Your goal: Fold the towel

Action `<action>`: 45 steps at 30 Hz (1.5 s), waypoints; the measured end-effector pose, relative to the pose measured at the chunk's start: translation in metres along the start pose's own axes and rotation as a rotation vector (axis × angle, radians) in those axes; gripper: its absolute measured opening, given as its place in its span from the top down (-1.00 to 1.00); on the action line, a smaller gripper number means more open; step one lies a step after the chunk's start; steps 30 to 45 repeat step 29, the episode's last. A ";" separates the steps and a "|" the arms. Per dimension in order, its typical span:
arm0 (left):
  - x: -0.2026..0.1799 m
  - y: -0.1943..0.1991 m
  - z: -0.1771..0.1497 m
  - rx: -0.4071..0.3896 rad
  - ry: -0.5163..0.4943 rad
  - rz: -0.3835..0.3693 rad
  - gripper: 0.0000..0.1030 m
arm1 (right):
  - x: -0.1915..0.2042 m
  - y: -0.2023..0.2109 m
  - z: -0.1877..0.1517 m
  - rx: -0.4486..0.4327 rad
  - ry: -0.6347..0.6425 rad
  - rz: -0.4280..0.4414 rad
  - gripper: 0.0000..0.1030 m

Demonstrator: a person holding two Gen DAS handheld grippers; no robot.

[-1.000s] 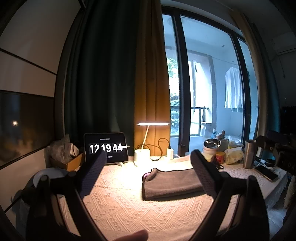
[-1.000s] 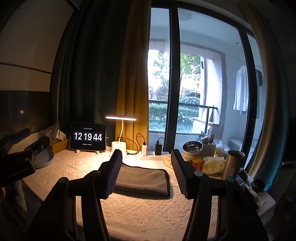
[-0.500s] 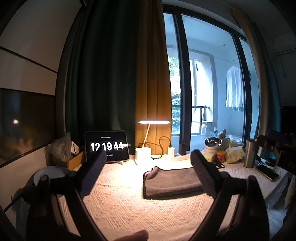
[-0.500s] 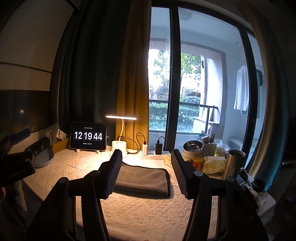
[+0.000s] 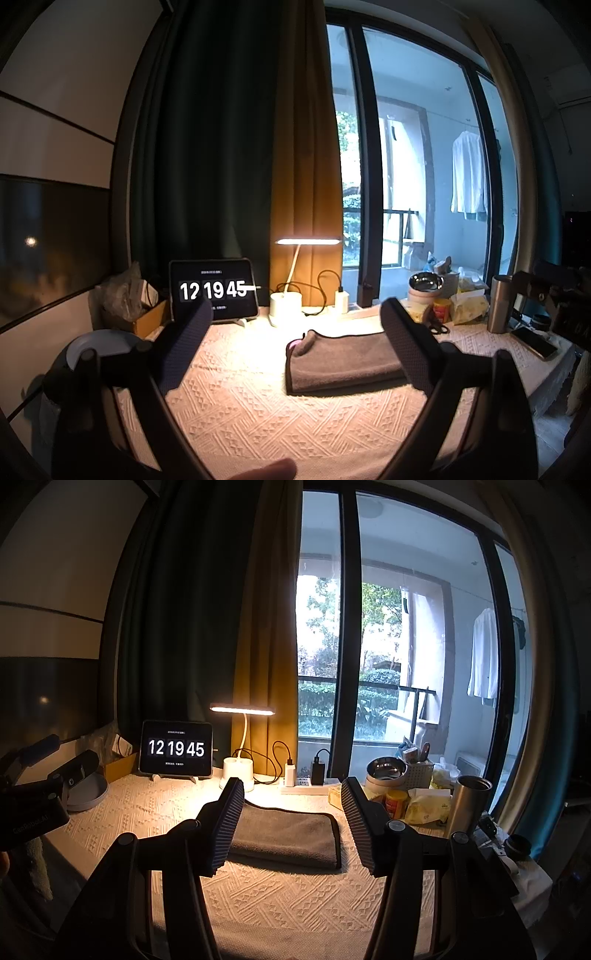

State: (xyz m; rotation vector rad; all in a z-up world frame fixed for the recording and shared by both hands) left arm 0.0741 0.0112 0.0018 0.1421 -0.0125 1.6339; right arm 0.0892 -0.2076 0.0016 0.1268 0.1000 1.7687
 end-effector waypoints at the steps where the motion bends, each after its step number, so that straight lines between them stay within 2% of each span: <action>1: 0.000 0.000 0.001 -0.001 0.000 0.001 -0.82 | 0.000 0.000 0.000 0.001 0.001 -0.001 -0.13; 24: -0.002 -0.004 -0.006 0.017 0.009 -0.007 -0.82 | -0.001 -0.002 -0.003 0.001 -0.002 -0.001 -0.13; 29: -0.006 -0.005 -0.007 -0.007 0.003 -0.004 -0.82 | -0.003 -0.009 -0.013 0.017 -0.015 0.006 -0.13; 45: -0.006 -0.005 -0.007 -0.007 0.003 -0.004 -0.82 | -0.003 -0.009 -0.013 0.017 -0.015 0.006 -0.13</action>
Point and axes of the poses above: each gripper's, at about its wrist camera, not at the fingertips, and y roughly against the way its jaws point, x to its left, z to its top, the point moved 9 cm from there along -y, roughly the way its jaws point, and after that the axes turned 7 degrees about -y, right-handed, at the moved point
